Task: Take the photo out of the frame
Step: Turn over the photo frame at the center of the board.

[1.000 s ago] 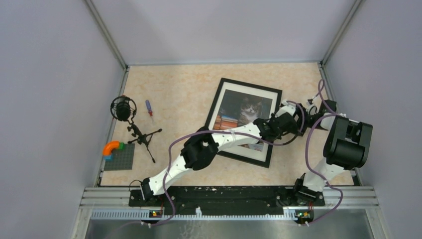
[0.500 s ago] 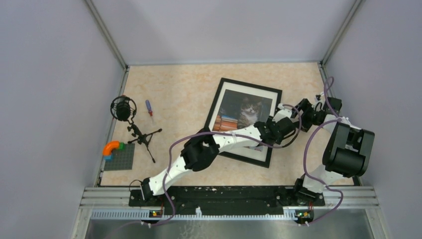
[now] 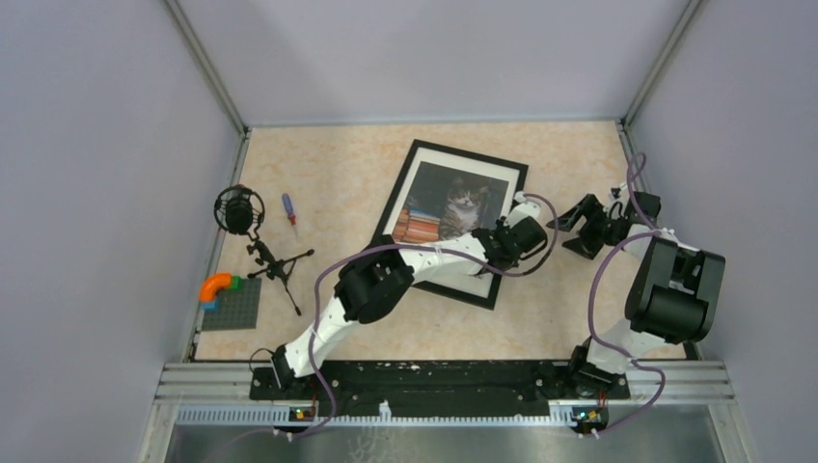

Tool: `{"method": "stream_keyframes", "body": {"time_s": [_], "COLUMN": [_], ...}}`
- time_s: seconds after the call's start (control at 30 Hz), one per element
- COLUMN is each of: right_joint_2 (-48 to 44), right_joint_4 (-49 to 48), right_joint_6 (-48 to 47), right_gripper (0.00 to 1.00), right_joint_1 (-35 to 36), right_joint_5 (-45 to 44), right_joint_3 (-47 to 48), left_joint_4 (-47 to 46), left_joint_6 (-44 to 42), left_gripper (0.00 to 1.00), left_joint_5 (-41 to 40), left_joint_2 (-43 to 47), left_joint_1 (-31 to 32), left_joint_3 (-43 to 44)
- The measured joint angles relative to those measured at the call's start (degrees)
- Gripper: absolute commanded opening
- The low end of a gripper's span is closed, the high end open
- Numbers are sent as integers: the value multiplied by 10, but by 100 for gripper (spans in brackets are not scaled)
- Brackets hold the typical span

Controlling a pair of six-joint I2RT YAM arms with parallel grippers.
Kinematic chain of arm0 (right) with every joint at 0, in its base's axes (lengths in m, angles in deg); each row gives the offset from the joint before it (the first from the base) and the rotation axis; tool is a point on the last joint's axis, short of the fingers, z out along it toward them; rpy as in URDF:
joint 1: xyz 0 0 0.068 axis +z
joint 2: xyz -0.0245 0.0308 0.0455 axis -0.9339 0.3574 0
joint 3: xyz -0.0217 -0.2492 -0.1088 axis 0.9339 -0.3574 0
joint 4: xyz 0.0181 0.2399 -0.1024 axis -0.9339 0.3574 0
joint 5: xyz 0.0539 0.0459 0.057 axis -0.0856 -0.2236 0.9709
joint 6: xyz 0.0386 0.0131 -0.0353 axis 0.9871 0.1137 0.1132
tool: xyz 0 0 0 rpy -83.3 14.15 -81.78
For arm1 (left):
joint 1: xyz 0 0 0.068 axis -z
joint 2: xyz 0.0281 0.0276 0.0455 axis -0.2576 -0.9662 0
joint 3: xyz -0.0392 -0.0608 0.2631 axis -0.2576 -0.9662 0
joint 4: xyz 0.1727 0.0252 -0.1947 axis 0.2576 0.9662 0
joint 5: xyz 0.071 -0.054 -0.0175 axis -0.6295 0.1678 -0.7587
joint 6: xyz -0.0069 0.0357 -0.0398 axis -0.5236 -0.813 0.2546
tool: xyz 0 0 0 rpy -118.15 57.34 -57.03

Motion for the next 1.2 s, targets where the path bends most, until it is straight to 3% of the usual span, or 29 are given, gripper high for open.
{"method": "stream_keyframes", "body": {"time_s": [0.07,0.13,0.37,0.67,1.2], "right_joint_2": [0,0,-1,-1,72], "right_joint_4": [-1,-4,-33,-70,-187], "right_joint_6": [3,7,31,50,83], "right_gripper": [79,79,79,80,80], "right_joint_1": [0,1,24,74,108], "right_joint_5": [2,5,6,-6,49], "right_joint_3": [-1,-1,-24,-28,-31], "left_joint_4": [1,5,19,49,70], "left_joint_6": [-7,-12,-6,9,9], "left_gripper": [51,51,34,0,0], "left_joint_5": [-3,-4,-1,-3,20], "left_joint_2": [2,2,-1,-18,-7], "left_joint_1": [-8,-12,-13,-11,-14], "left_joint_3": [-3,-4,6,42,43]}}
